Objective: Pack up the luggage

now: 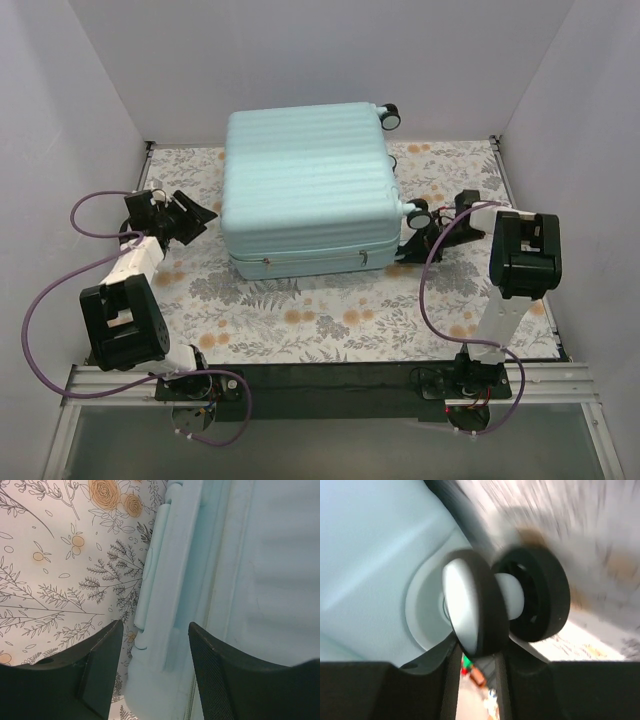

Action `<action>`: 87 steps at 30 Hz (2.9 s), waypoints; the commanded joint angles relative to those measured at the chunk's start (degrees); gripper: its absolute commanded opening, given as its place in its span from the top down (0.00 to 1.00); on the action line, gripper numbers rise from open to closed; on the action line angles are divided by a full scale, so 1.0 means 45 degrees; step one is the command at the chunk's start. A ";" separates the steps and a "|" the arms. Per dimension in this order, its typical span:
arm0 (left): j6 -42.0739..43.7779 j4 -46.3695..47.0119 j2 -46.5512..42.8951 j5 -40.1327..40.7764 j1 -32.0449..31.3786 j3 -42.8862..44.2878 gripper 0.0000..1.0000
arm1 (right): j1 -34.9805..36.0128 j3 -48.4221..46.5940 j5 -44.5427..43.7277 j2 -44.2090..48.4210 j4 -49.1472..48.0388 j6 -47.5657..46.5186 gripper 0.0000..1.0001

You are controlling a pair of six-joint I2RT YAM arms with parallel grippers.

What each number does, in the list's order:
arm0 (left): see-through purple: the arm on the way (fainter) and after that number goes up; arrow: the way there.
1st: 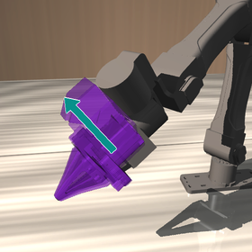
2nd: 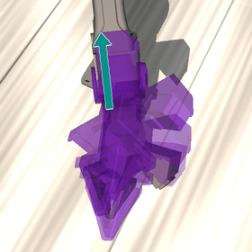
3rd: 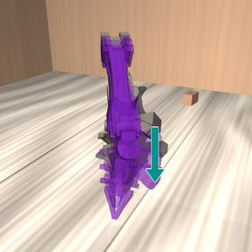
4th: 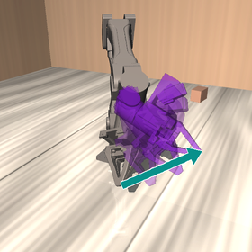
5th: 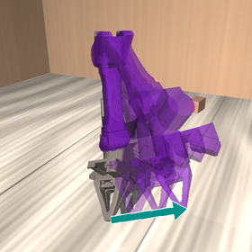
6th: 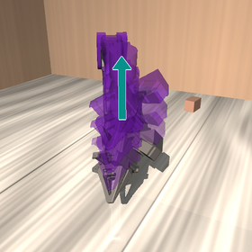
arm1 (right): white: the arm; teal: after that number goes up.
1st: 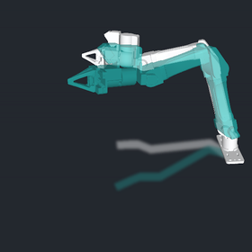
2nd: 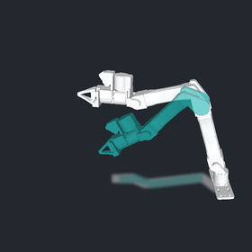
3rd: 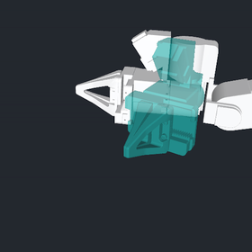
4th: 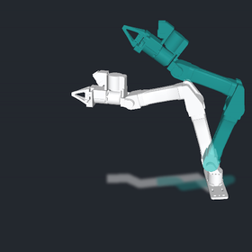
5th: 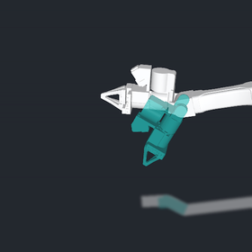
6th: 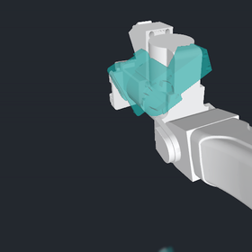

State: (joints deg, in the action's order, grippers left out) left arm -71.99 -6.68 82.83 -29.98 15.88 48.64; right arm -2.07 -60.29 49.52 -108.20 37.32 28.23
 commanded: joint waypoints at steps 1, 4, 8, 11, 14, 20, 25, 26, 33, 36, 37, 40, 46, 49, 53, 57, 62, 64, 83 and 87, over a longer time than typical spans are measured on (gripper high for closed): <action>-0.0039 0.0000 -0.0223 0.0118 -0.0072 0.0147 0.46 | -0.0848 -0.2787 -0.2330 -0.0797 -0.5891 0.0193 0.66; 0.0059 0.0000 -0.0145 0.0274 -0.0052 0.0557 0.43 | -0.1161 -0.3708 -0.2917 -0.1323 -0.6067 -0.0684 0.67; 0.0176 0.0019 0.0264 0.0586 -0.0091 0.1122 0.41 | -0.1590 -0.4843 -0.3075 -0.1268 -0.5892 -0.1799 0.67; 0.0274 -0.0156 0.0849 0.0803 -0.0247 0.1435 0.42 | -0.2137 -0.4514 -0.2840 -0.0567 -0.5638 -0.2189 0.66; 0.0527 -0.0196 0.1319 0.0802 -0.0578 0.1826 0.45 | -0.2568 -0.3967 -0.2703 0.0507 -0.5345 -0.2833 0.65; 0.1075 0.0038 0.2335 0.1367 -0.1321 0.2588 0.51 | -0.2861 -0.3223 -0.2839 0.2831 -0.4369 -0.5116 0.63; 0.1523 -0.0097 0.3504 0.1952 -0.1866 0.3271 0.52 | -0.2842 -0.3086 -0.3307 0.4668 -0.4114 -0.6096 0.56; 0.1776 -0.0543 0.3721 0.2206 -0.1965 0.3659 0.52 | -0.2842 -0.3183 -0.3579 0.4902 -0.4075 -0.6213 0.54; 0.2598 -0.1406 0.4874 0.4198 -0.2493 0.4307 0.59 | -0.2822 -0.2799 -0.3287 0.7846 -0.4385 -0.8870 0.23; 0.2404 -0.1777 0.5303 0.4474 -0.2494 0.4386 0.63 | -0.2803 -0.1044 -0.4379 0.9176 -0.5557 -0.7156 0.02; 0.2326 -0.1875 0.5324 0.4397 -0.2513 0.4367 0.64 | -0.2803 -0.0726 -0.4054 0.9414 -0.5772 -0.7152 0.02; 0.2014 -0.2089 0.5169 0.3755 -0.2513 0.4094 0.66 | -0.2648 0.0446 -0.1652 0.9865 -0.5968 -0.7678 0.12; 0.1527 -0.2598 0.4682 0.2073 -0.2474 0.2808 0.90 | -0.0992 0.3898 -0.3092 1.1367 -0.8831 -0.7308 0.17; 0.1407 -0.2578 0.4622 0.2129 -0.2513 0.2356 1.00 | 0.0358 0.5073 -0.3620 1.1584 -0.9854 -0.7542 0.19; 0.1563 -0.2754 0.4680 0.2677 -0.2513 0.2315 1.00 | 0.1902 0.5954 -0.3428 1.1214 -1.1045 -0.7290 0.24; 0.1680 -0.2852 0.4641 0.2540 -0.2513 0.2432 1.00 | 0.2509 0.5938 -0.2666 0.9949 -1.1983 -0.6606 0.30; 0.1934 -0.3027 0.4602 0.2540 -0.2513 0.2511 1.00 | 0.2529 0.5215 -0.1650 0.8305 -1.2141 -0.4656 0.32; 0.2012 -0.3067 0.4602 0.2540 -0.2513 0.2511 1.00 | 0.2607 0.5312 -0.1706 0.7933 -1.2452 -0.4516 0.34; 0.2344 -0.3262 0.4797 0.2482 -0.2513 0.2784 1.00 | 0.3291 0.5117 -0.2624 0.5043 -1.6203 -0.1879 0.41; 0.2364 -0.3262 0.4816 0.2462 -0.2513 0.2687 1.00 | 0.3428 0.4942 -0.2800 0.4885 -1.6788 -0.1430 0.43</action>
State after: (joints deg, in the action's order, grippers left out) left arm -65.10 -6.96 102.63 -18.17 5.06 64.29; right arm 12.82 -35.40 37.87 -85.84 -31.79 19.38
